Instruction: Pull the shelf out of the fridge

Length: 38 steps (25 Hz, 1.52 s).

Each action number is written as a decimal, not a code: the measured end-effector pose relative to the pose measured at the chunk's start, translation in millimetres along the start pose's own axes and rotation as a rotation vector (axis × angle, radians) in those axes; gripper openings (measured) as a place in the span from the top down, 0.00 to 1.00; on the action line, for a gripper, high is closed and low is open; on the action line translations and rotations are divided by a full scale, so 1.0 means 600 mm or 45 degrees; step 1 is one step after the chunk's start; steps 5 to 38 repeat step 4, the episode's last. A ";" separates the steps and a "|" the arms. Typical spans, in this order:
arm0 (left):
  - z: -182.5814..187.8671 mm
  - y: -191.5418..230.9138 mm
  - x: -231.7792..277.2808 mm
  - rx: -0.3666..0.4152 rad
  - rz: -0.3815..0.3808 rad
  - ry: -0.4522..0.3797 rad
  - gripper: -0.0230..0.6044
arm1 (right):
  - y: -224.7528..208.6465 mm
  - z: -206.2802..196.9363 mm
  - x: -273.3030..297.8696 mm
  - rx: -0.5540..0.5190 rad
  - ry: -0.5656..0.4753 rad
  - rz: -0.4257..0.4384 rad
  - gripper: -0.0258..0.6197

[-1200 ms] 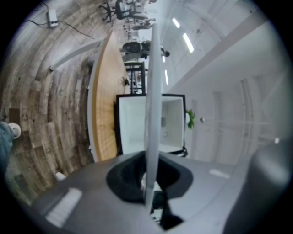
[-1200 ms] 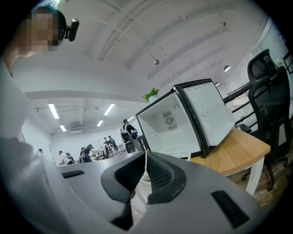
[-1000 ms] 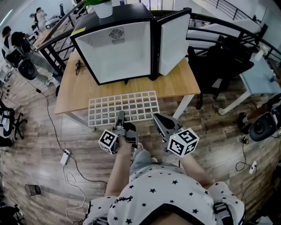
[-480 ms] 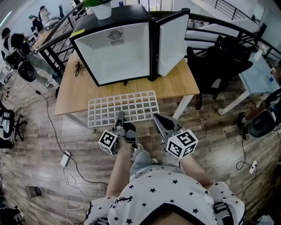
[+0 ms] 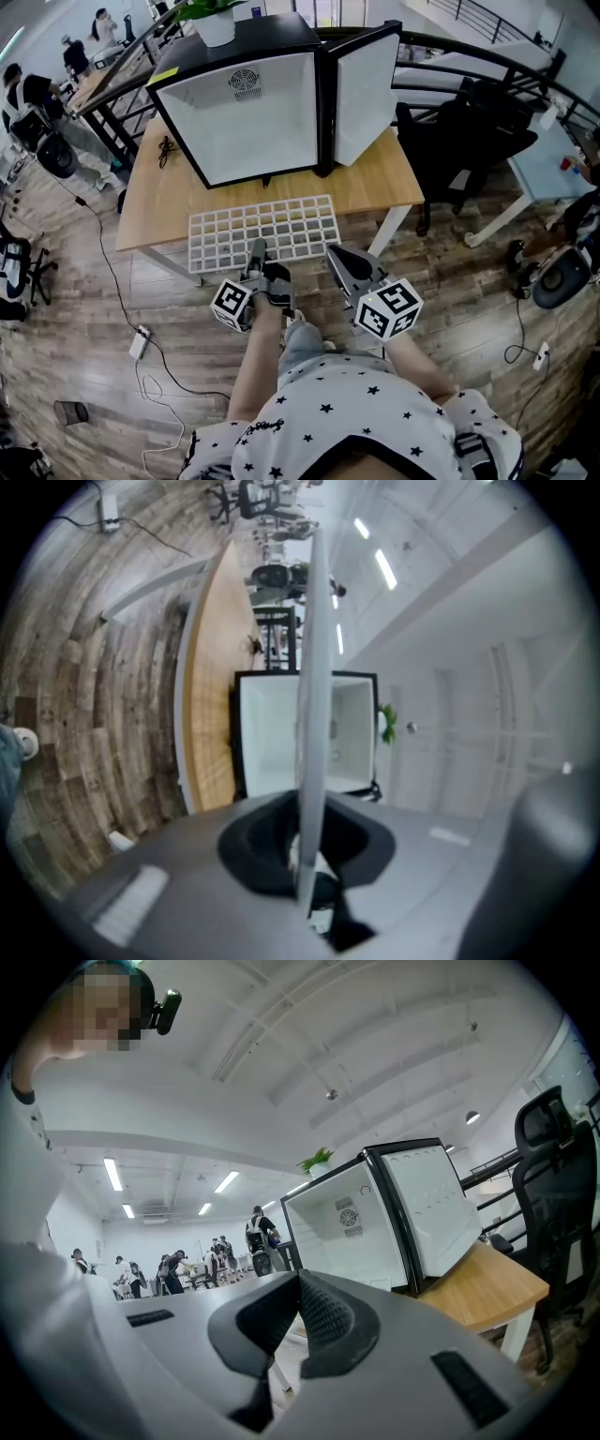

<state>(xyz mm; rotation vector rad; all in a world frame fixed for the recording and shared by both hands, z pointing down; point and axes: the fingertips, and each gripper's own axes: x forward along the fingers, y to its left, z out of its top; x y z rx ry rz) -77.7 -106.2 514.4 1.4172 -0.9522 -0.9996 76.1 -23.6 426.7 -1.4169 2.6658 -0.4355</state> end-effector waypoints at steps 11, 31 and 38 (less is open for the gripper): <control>0.000 0.001 -0.017 -0.008 -0.014 -0.004 0.91 | 0.016 -0.009 -0.009 -0.009 -0.004 0.009 0.93; 0.000 0.001 -0.017 -0.008 -0.014 -0.004 0.91 | 0.016 -0.009 -0.009 -0.009 -0.004 0.009 0.93; 0.000 0.001 -0.017 -0.008 -0.014 -0.004 0.91 | 0.016 -0.009 -0.009 -0.009 -0.004 0.009 0.93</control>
